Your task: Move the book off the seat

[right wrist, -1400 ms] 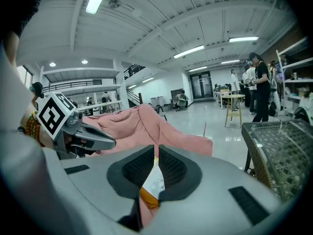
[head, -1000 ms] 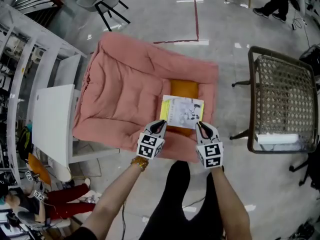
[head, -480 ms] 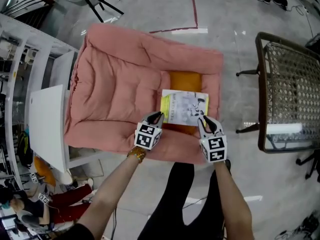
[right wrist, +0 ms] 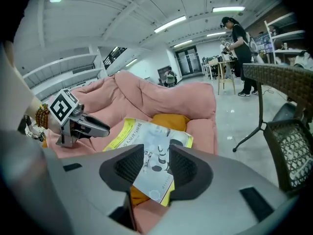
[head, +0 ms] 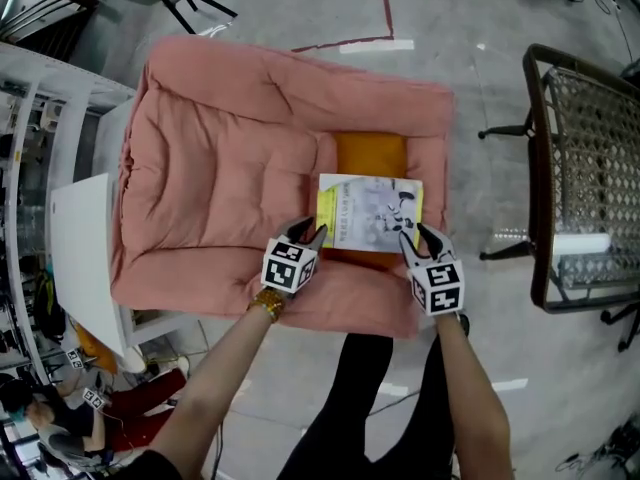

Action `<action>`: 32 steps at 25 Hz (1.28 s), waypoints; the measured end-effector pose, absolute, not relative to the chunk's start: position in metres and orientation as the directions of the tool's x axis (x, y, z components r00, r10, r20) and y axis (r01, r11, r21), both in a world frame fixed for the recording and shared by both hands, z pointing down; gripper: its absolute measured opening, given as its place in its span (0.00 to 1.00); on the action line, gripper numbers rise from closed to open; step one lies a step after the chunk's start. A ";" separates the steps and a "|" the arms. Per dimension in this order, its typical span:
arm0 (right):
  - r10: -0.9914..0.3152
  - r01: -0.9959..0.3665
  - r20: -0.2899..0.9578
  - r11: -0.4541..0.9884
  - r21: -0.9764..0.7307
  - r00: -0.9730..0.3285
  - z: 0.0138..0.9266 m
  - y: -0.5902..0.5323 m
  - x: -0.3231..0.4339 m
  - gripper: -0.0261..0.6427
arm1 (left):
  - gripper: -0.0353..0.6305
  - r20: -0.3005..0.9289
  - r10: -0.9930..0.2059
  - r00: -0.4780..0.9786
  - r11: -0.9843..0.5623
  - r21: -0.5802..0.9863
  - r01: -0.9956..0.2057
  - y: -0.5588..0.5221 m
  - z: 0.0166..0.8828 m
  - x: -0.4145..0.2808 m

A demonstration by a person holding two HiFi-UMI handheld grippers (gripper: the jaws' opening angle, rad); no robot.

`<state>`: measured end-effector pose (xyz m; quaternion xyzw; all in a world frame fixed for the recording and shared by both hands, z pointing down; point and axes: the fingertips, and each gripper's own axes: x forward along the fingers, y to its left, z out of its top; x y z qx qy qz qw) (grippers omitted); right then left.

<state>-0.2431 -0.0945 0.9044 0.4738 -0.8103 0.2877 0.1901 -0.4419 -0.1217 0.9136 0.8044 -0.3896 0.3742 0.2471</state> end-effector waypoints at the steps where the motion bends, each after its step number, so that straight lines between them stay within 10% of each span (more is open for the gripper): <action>1: -0.651 -0.876 0.587 0.385 -0.291 -0.481 0.911 -0.097 -0.243 0.27 | 0.24 0.799 -0.431 0.419 -0.575 0.115 -0.810 -0.122 0.919 -0.442; 32: -0.560 -0.847 0.639 0.293 -0.443 -0.527 0.990 -0.123 -0.236 0.44 | 0.41 0.800 -0.309 0.514 -0.475 0.339 -0.812 -0.146 0.981 -0.450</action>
